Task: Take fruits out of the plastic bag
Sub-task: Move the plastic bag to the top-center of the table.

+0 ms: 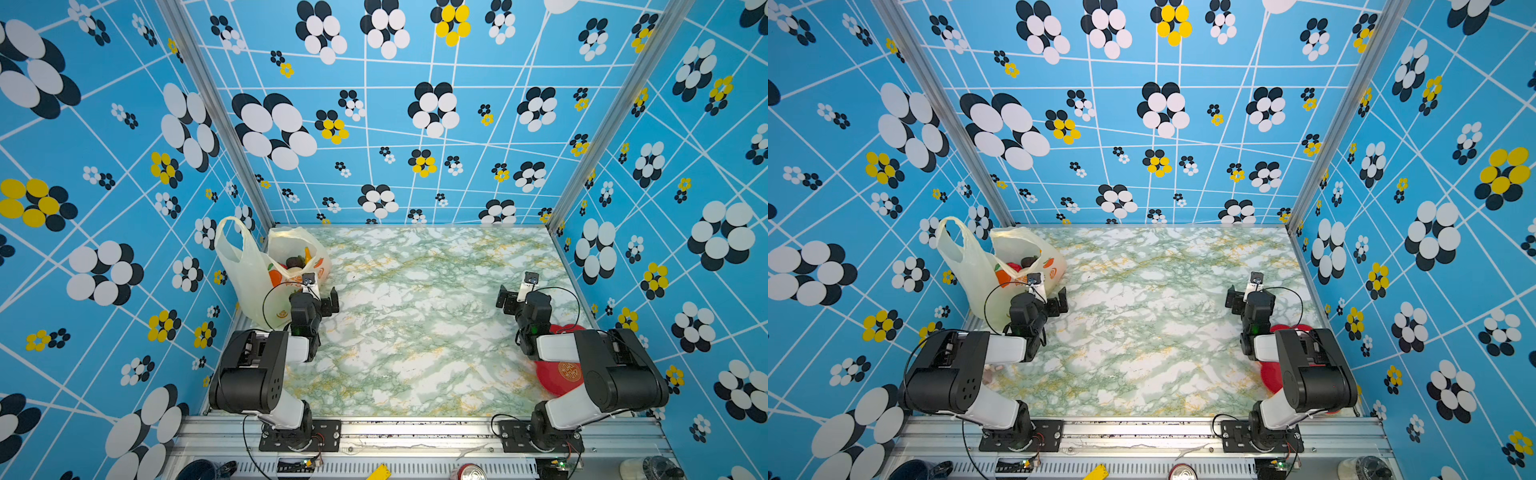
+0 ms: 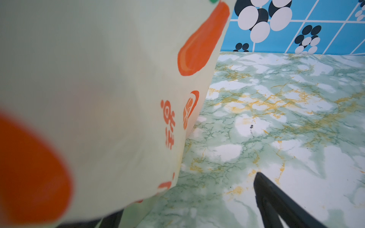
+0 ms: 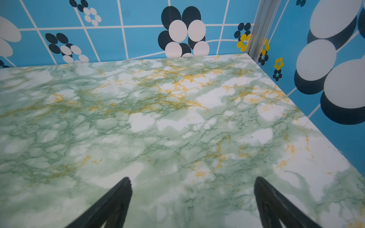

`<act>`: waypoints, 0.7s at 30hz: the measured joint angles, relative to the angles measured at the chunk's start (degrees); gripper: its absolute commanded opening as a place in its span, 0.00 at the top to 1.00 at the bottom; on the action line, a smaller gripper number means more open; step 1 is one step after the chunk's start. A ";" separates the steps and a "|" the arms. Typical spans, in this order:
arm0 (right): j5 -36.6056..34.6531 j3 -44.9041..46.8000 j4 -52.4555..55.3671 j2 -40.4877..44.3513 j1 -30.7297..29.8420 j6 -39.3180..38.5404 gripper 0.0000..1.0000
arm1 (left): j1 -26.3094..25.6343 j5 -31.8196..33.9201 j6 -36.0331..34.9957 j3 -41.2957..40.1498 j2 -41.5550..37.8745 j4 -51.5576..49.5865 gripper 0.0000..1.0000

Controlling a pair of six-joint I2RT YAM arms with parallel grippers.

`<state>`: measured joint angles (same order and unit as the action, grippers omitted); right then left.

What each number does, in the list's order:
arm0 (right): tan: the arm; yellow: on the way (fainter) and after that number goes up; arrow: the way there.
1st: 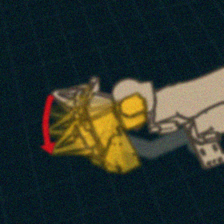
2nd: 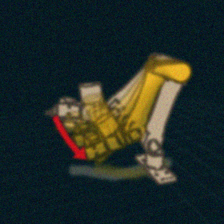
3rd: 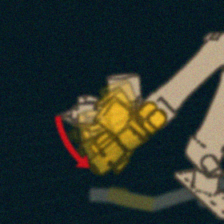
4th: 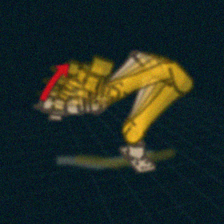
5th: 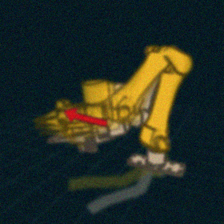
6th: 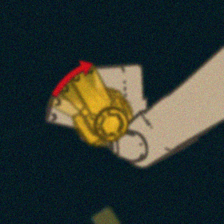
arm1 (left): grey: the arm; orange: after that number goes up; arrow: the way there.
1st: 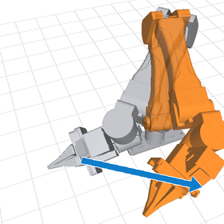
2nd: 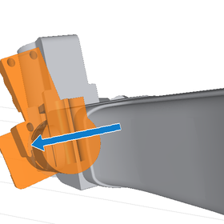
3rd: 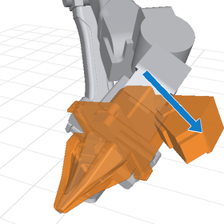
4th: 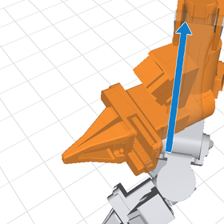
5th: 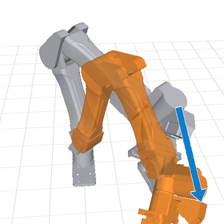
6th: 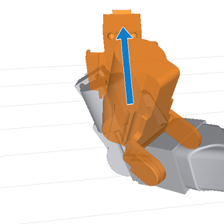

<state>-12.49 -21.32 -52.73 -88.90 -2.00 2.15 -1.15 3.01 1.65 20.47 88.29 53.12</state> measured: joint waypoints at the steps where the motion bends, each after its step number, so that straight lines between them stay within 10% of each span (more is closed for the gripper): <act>1: 0.00 0.00 0.00 0.00 0.00 0.00 0.01 | 0.00 -0.02 0.00 0.00 0.00 0.00 0.01; 21: 1.49 4.02 -1.92 4.11 0.00 -0.46 0.01 | -0.04 -0.26 -0.42 -2.27 -4.20 0.39 0.01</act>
<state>-11.00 -17.30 -54.65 -84.79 -2.00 1.69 -1.19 2.74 1.23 18.20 84.09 53.52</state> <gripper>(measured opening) 0.991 0.991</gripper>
